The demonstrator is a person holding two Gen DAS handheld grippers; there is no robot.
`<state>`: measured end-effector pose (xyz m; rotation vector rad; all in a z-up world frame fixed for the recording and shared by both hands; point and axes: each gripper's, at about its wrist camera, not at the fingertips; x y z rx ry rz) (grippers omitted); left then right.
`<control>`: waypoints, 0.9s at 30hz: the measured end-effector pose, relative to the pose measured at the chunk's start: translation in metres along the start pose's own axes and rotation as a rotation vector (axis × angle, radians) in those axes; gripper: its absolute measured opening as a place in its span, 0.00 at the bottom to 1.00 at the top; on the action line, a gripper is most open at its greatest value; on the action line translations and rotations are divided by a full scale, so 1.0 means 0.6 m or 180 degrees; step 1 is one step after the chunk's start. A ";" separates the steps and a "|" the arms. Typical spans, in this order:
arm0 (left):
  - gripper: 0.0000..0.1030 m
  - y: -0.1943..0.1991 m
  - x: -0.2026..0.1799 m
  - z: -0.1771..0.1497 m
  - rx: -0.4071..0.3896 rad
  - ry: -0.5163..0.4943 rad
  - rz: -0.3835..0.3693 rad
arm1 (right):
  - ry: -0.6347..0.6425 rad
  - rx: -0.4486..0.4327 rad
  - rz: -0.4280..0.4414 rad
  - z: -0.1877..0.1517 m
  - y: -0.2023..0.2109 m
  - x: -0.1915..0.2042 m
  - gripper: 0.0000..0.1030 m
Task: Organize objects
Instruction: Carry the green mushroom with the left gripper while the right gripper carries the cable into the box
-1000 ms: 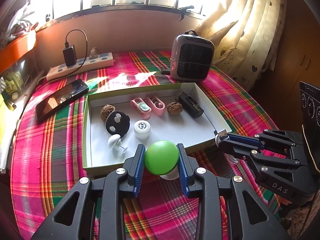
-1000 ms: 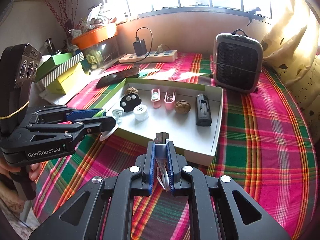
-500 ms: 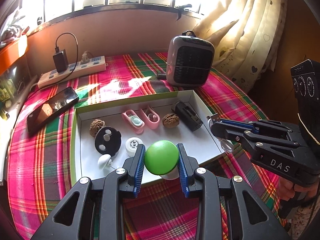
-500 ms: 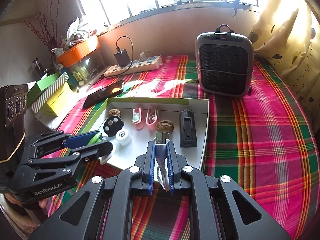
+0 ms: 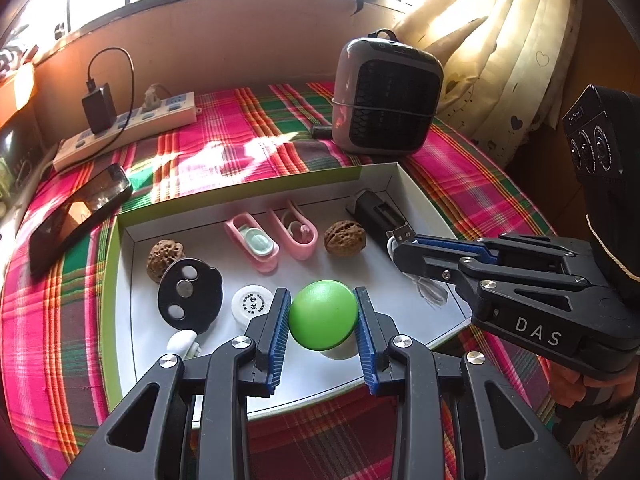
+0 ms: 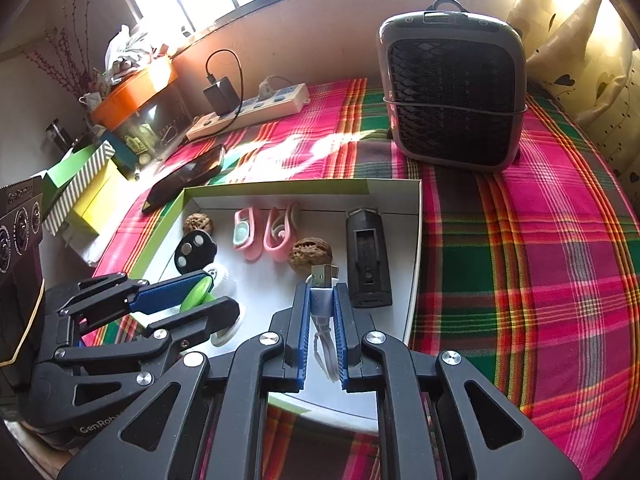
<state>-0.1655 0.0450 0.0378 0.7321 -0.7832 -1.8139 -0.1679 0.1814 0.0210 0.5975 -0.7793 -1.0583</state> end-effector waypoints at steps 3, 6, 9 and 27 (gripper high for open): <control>0.28 -0.010 0.001 -0.001 0.0041 0.0006 0.0018 | 0.0005 0.0028 -0.0016 0.000 -0.007 -0.002 0.12; 0.28 -0.017 0.000 -0.002 0.0070 0.0005 0.0018 | 0.0035 0.0046 -0.0055 -0.002 -0.013 0.000 0.12; 0.28 -0.024 -0.001 -0.003 0.0098 -0.0009 0.0027 | 0.0091 0.0059 -0.0104 -0.005 -0.017 0.004 0.12; 0.28 -0.035 0.001 -0.003 0.0166 0.0006 0.0031 | 0.0176 0.0057 -0.0212 -0.005 -0.022 0.010 0.13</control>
Point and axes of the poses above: each gripper's, at about its wrist camera, not at the fingertips, and y roughly against the way its jaws point, x to its left, z to its top, and after that the axes turned 1 degree about y, right-handed
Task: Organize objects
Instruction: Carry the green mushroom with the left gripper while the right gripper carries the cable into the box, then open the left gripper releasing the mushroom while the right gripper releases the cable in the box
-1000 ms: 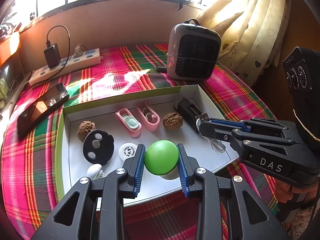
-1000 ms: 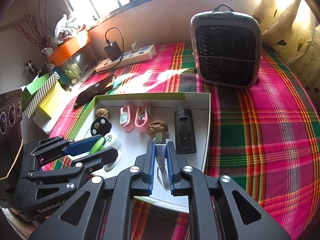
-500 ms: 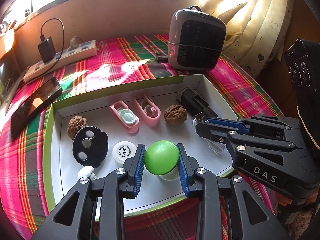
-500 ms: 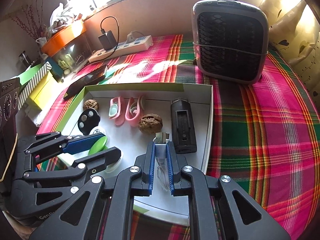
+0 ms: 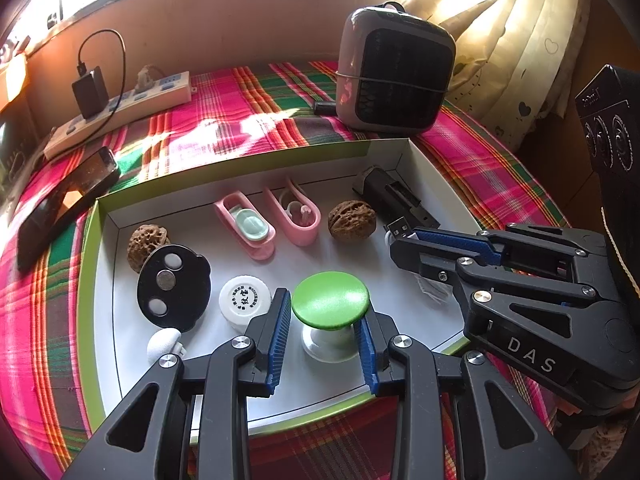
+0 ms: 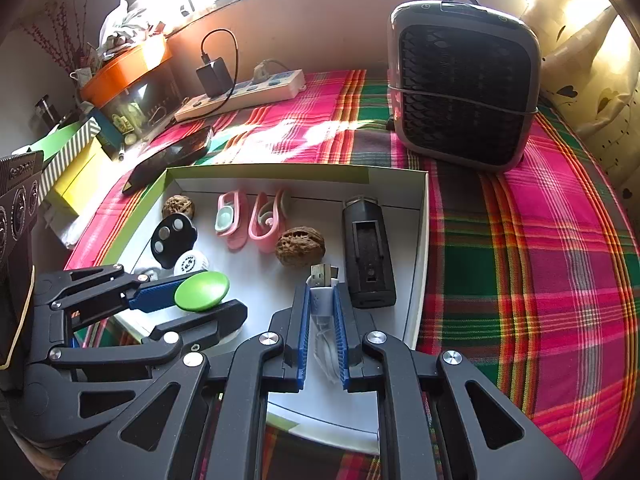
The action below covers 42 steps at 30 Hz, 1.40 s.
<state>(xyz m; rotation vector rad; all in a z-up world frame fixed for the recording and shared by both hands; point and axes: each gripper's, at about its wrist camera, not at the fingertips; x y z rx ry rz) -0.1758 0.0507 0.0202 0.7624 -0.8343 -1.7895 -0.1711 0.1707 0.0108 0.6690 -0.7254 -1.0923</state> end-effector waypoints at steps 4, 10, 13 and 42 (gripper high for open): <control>0.28 0.000 0.000 0.000 0.0007 0.0005 0.0001 | -0.0021 0.0004 0.0012 0.001 0.000 -0.002 0.13; 0.29 -0.002 0.001 -0.001 0.0028 0.0015 -0.0015 | -0.0052 0.0017 0.0015 0.000 0.001 -0.002 0.13; 0.29 -0.001 0.001 -0.002 0.0032 0.0017 -0.0009 | -0.0069 0.0015 0.0008 0.000 0.001 -0.002 0.13; 0.37 0.047 0.004 -0.022 -0.0146 0.0115 -0.0019 | -0.0168 -0.0134 -0.0032 -0.018 0.045 0.011 0.34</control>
Point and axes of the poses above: each gripper's, at about its wrist camera, not at the fingertips, and y roughly against the way its jaws point, x to its left, z to its top, and after that the axes turned 1 degree about y, right-handed
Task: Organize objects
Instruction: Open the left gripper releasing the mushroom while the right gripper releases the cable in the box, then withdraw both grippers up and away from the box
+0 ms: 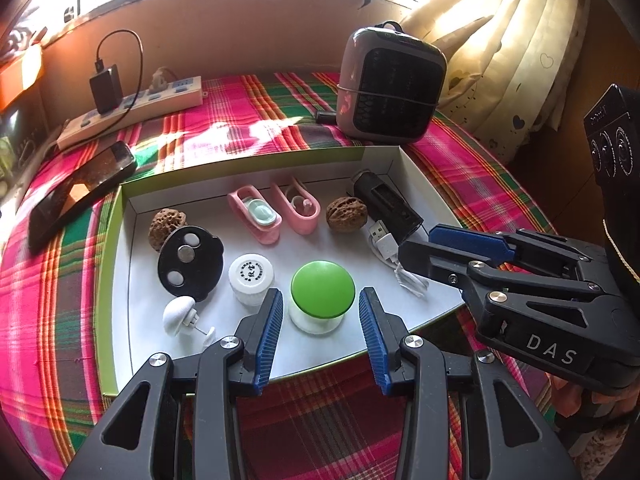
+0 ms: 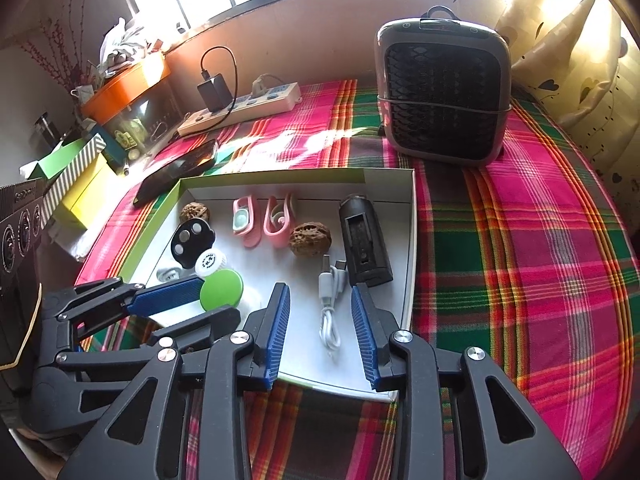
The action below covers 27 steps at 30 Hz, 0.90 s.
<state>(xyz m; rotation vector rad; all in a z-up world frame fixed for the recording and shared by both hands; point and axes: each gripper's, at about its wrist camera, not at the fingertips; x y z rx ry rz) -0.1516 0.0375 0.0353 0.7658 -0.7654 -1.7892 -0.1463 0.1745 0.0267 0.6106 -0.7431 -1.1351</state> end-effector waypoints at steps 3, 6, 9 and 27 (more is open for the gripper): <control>0.37 0.013 0.000 -0.006 -0.0055 -0.0014 0.0061 | 0.0005 -0.0043 -0.0037 -0.005 0.011 0.003 0.35; 0.37 0.024 0.000 -0.013 -0.0073 0.0031 0.0069 | 0.0038 -0.0091 -0.0103 -0.013 0.021 0.010 0.37; 0.37 0.034 0.000 -0.021 -0.0105 0.0089 0.0107 | 0.0096 -0.0117 -0.0177 -0.022 0.029 0.020 0.40; 0.37 0.074 -0.004 -0.089 -0.0228 0.0174 0.0432 | 0.0197 -0.0082 -0.0449 -0.090 0.043 0.055 0.45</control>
Point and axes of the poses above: each gripper's, at about its wrist camera, not at the fingertips, and y roughly against the way its jaws point, x to its left, z to its top, and after that the axes turned 1 degree about y, right-handed
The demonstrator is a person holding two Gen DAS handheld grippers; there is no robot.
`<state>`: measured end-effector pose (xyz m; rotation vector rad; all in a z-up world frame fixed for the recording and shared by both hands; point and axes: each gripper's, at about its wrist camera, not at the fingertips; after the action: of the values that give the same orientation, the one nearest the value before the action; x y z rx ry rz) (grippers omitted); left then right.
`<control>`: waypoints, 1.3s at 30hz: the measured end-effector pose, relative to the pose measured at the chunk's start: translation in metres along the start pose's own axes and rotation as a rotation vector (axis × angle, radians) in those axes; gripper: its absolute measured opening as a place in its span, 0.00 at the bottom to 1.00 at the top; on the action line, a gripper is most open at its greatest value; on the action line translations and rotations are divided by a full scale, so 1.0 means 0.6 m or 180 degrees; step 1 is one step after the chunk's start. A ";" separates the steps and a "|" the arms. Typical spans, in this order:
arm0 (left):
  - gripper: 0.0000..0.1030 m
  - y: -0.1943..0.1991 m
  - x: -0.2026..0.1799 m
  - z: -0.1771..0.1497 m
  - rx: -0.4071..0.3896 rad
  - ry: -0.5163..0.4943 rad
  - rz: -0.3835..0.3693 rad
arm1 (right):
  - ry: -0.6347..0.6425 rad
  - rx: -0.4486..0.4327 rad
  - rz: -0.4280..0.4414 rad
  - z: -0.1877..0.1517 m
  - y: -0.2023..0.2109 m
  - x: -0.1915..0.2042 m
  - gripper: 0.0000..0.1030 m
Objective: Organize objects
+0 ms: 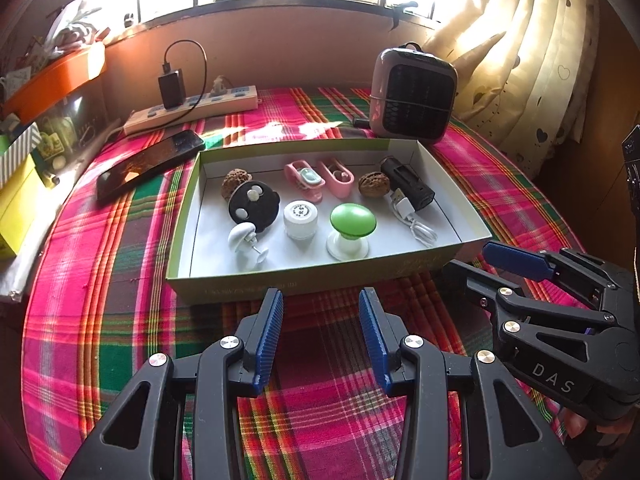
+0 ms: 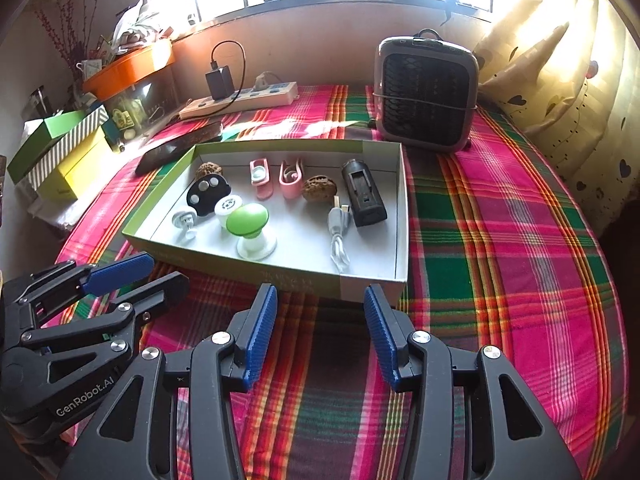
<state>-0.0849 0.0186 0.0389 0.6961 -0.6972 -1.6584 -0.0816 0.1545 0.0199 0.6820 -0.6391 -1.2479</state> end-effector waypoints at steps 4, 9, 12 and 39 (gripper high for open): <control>0.37 -0.008 0.004 -0.022 0.0085 0.0050 0.0042 | 0.0013 0.0093 -0.0059 -0.020 -0.011 0.003 0.45; 0.37 -0.019 0.007 -0.043 0.0176 0.0065 0.0112 | 0.0063 0.0158 -0.0124 -0.037 -0.019 0.008 0.45; 0.37 -0.021 0.007 -0.048 0.0166 0.0065 0.0133 | 0.0078 0.0146 -0.0131 -0.045 -0.018 0.009 0.46; 0.38 -0.022 -0.006 -0.058 0.0054 0.0110 0.0389 | 0.0049 0.0116 -0.0276 -0.060 -0.008 0.003 0.62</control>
<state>-0.0663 0.0213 0.0070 0.6796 -0.7159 -1.5270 -0.0570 0.1562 -0.0070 0.7556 -0.6262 -1.3125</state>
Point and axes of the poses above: each gripper's, at about its wrist camera, not at the fingertips, and y roughly against the way its jaws point, x to its left, z to its top, and after that the axes turned 1 degree about y, right-handed
